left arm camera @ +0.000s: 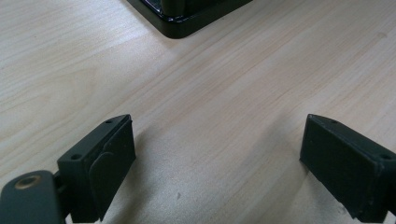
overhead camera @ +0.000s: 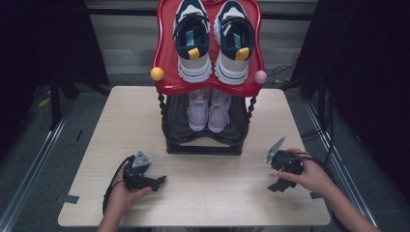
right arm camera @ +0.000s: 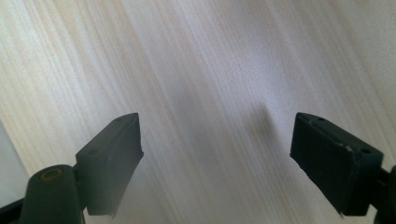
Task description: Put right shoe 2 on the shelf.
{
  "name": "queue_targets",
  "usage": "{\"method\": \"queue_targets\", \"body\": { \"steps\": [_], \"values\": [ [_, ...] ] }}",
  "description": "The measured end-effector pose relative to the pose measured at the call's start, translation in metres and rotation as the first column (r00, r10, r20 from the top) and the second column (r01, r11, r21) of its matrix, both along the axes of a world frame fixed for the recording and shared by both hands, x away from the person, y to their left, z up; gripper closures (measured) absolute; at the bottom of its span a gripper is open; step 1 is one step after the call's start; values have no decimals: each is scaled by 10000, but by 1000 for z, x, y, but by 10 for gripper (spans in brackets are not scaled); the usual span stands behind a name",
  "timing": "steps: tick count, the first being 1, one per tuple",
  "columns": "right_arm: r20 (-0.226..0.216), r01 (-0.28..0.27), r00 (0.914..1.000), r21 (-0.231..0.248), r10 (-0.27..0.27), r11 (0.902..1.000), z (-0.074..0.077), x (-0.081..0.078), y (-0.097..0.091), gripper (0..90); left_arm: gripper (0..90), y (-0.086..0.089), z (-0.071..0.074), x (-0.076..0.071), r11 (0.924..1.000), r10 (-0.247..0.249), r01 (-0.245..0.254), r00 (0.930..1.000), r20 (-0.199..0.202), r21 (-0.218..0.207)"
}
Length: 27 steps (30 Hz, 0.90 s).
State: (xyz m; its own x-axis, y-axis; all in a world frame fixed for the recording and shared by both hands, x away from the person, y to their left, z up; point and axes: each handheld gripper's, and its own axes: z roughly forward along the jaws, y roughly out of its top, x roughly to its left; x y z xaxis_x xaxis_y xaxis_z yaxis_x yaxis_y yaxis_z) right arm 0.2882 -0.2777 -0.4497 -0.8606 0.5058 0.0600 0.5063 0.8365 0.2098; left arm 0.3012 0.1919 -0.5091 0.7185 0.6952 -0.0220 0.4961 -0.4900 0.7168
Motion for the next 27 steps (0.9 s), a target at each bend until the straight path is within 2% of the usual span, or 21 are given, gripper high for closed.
{"method": "queue_targets", "body": {
  "steps": [6, 13, 14, 15, 16, 17, 21, 25, 27],
  "values": [
    [86, 201, 9998, 331, -204, 9993, -8, 0, -2, 158, 97, 0, 0, 0, 10000, -3, 3, 10000, 1, 3],
    [409, 544, 9975, 695, -574, 9961, -18, -3, -5, 156, 97, 0, 0, 0, 10000, 0, 0, 10000, 3, 3],
    [276, 731, 9968, 832, -756, 9939, -20, -4, -4, 155, 97, 0, 0, 0, 10000, -2, 2, 10000, 2, 1],
    [386, 480, 9979, 797, -512, 9957, -21, -2, -6, 153, 97, 0, 0, 0, 10000, -1, 1, 10000, 0, -2],
    [272, 720, 9968, 838, -745, 9939, -22, -4, -4, 153, 97, 0, 0, 0, 10000, 2, -2, 10000, 3, -2],
    [394, 493, 9978, 841, -527, 9952, -24, -3, -6, 153, 97, 0, 0, 0, 10000, -1, 1, 10000, 2, 2],
    [374, 744, 9962, 929, -782, 9929, -28, -5, -6, 151, 97, 0, 0, 0, 10000, -4, 4, 10000, 3, -6],
    [568, 952, 9930, 1279, -1031, 9872, -31, -6, -8, 142, 97, 0, 0, 0, 10000, -3, 3, 10000, 1, 1],
    [930, 921, 9900, 1424, -1060, 9855, -32, -6, -9, 140, 97, 0, 0, 0, 10000, -1, 1, 10000, 2, -1]
  ]
}}
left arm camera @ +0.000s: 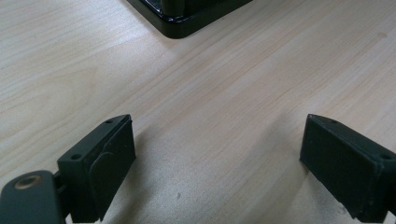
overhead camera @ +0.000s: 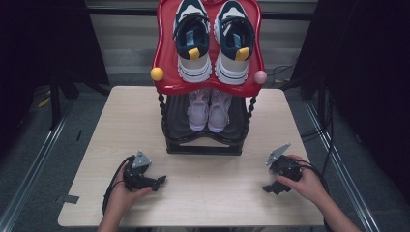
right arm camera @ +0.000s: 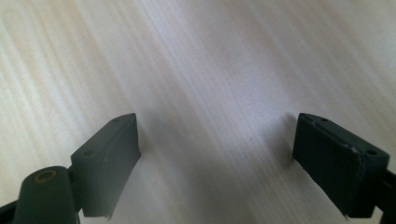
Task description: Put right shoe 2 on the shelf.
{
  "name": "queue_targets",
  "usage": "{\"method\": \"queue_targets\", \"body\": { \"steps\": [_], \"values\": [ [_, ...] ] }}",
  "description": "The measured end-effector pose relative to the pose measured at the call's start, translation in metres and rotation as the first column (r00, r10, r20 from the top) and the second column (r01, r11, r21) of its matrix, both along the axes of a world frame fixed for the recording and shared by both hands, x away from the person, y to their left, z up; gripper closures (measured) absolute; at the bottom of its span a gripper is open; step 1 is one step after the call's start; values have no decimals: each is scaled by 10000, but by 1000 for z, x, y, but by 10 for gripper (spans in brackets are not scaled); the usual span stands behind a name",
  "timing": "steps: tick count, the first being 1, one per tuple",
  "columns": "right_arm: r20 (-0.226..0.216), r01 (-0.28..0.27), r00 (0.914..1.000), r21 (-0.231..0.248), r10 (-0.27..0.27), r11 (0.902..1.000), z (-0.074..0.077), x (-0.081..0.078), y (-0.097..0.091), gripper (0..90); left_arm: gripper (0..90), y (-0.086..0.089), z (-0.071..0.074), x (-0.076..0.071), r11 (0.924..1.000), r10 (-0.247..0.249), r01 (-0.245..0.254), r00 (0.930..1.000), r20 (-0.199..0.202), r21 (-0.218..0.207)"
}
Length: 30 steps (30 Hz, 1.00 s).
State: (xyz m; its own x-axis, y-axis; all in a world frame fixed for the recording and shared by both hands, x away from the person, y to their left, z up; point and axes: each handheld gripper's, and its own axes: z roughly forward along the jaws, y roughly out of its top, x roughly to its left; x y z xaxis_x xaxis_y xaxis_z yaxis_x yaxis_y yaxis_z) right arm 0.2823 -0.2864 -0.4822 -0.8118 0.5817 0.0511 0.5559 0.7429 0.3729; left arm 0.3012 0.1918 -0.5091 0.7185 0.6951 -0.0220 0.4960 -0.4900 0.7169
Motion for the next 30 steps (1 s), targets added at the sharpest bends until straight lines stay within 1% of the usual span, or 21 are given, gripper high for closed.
{"method": "queue_targets", "body": {
  "steps": [6, 8, 10, 11, 12, 13, 16, 20, 23, 28, 30],
  "values": [
    [722, 255, 9969, 729, -308, 9970, -6, -5, -7, 128, 97, 0, 0, 0, 10000, 0, 0, 10000, 5, -9],
    [840, 433, 9951, 951, -514, 9945, -7, -7, -9, 128, 97, 0, 0, 0, 10000, 4, -4, 10000, 4, -1],
    [1012, 489, 9930, 1179, -610, 9918, -9, -9, -11, 121, 97, 0, 0, 0, 10000, 3, -3, 10000, 3, 0],
    [1016, 547, 9925, 1271, -678, 9904, -10, -10, -12, 118, 97, 0, 0, 0, 10000, 3, -3, 10000, 4, -1],
    [1160, 520, 9909, 1396, -685, 9888, -11, -10, -13, 113, 97, 0, 0, 0, 10000, 3, -3, 10000, 3, -2],
    [1214, 614, 9893, 1529, -804, 9863, -12, -11, -14, 110, 97, 0, 0, 0, 10000, -1, 1, 10000, 0, 1],
    [1588, 674, 9825, 1854, -975, 9804, -15, -12, -17, 104, 97, 0, 0, 0, 10000, 4, -4, 10000, 3, -4],
    [1881, 809, 9739, 2349, -1269, 9686, -20, -15, -21, 101, 97, 0, 0, 0, 10000, 6, -6, 10000, 5, -4],
    [2154, 943, 9645, 2608, -1531, 9608, -23, -18, -23, 96, 97, 0, 0, 0, 10000, 4, -4, 10000, 5, 1],
    [2525, 1087, 9480, 3148, -1936, 9429, -29, -22, -25, 96, 97, 0, 0, 0, 10000, 5, -5, 10000, 4, -5],
    [2551, 1114, 9464, 3174, -1979, 9417, -29, -23, -25, 95, 97, 0, 0, 0, 10000, 8, -8, 10000, 5, -7]
  ]
}}
